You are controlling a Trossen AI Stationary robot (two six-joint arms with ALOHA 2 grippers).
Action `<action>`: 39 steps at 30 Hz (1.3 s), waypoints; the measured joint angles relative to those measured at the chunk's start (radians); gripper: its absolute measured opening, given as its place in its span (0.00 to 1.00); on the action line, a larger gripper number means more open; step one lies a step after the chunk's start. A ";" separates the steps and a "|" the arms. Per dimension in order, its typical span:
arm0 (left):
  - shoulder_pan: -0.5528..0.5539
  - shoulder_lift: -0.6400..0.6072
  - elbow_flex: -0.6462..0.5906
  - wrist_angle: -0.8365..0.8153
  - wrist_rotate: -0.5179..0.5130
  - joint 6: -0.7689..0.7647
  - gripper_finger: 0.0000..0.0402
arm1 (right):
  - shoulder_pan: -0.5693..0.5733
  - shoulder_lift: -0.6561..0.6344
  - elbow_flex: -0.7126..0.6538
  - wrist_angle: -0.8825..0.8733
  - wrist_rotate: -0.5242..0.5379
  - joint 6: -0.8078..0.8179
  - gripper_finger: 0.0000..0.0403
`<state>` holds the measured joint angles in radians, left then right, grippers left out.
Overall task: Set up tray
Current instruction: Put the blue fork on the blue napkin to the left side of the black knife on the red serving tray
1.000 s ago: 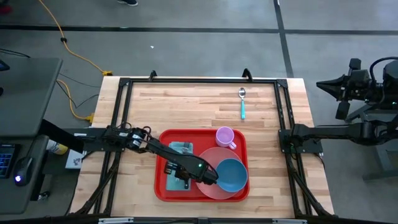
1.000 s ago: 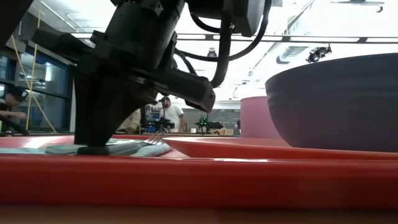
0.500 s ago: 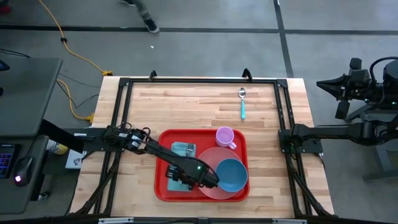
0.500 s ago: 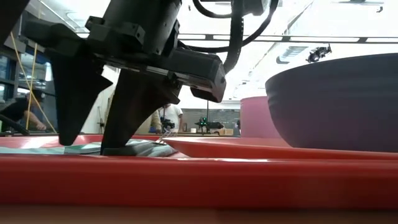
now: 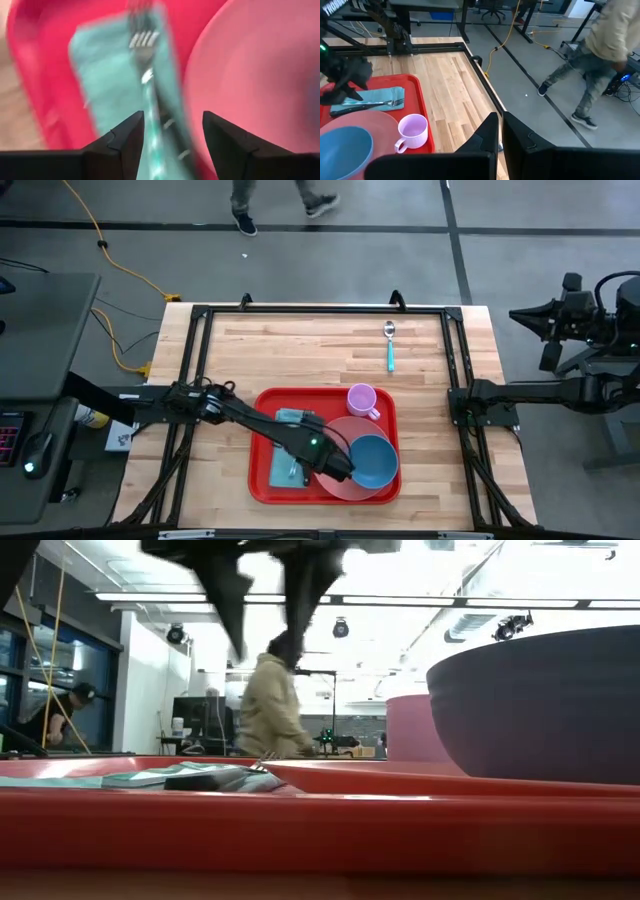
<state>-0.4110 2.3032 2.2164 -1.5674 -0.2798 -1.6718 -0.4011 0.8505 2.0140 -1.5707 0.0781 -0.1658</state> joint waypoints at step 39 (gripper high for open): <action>-0.190 -0.902 -0.038 -0.003 -0.888 1.450 0.47 | -0.007 0.000 -0.790 0.506 0.170 0.617 0.00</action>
<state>-0.6009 1.4012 2.1784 -1.5707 -1.1674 -0.2213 -0.4079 0.8507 1.2242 -1.0643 0.2480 0.4516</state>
